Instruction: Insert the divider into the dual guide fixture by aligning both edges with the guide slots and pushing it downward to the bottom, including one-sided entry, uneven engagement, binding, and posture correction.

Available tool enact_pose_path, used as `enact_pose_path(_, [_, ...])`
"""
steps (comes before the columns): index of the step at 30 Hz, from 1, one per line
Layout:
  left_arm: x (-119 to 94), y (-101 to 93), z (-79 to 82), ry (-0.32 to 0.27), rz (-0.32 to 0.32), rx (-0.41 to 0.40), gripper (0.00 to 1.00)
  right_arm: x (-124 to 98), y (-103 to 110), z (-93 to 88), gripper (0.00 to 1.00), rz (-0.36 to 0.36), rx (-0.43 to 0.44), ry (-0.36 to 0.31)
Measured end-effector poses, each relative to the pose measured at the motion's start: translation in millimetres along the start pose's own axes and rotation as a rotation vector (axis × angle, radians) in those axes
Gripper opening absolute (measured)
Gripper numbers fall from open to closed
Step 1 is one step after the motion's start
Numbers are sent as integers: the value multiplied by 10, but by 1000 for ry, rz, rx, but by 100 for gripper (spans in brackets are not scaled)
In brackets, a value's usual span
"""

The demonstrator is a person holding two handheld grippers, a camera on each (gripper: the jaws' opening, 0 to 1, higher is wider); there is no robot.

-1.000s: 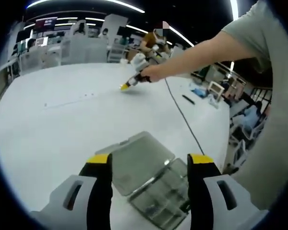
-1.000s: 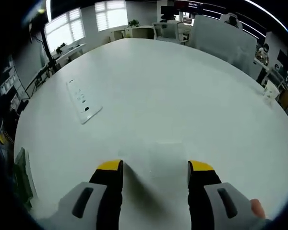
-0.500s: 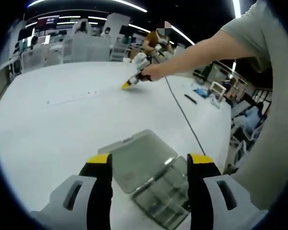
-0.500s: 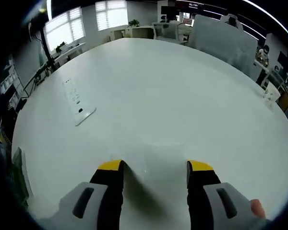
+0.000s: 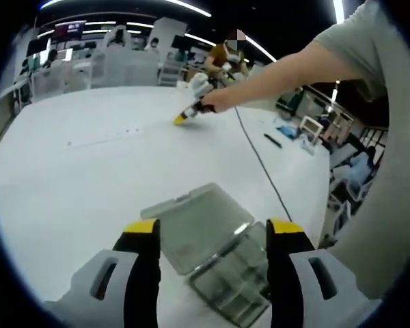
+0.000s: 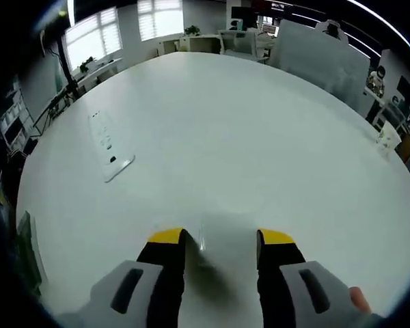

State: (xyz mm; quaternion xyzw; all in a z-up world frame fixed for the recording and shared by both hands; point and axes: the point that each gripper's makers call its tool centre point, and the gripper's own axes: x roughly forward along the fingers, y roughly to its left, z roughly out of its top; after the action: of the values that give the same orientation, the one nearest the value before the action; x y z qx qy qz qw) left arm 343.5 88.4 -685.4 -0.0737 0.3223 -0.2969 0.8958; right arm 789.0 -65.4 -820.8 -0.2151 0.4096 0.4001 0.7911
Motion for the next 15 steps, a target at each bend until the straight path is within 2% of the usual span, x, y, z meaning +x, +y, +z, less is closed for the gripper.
enact_pose_path(3, [-7,-9,7,-1,1,2,60,-48,65,1,29,8,-21,12])
enact_pose_path(9, [-32,-19,3,-2,7,1,60,-66,102,5,29,13,-27,27])
enact_pose_path(15, [-48,-34,-17,-3,6,1,60,-109,193,-79,28,50,-88,48])
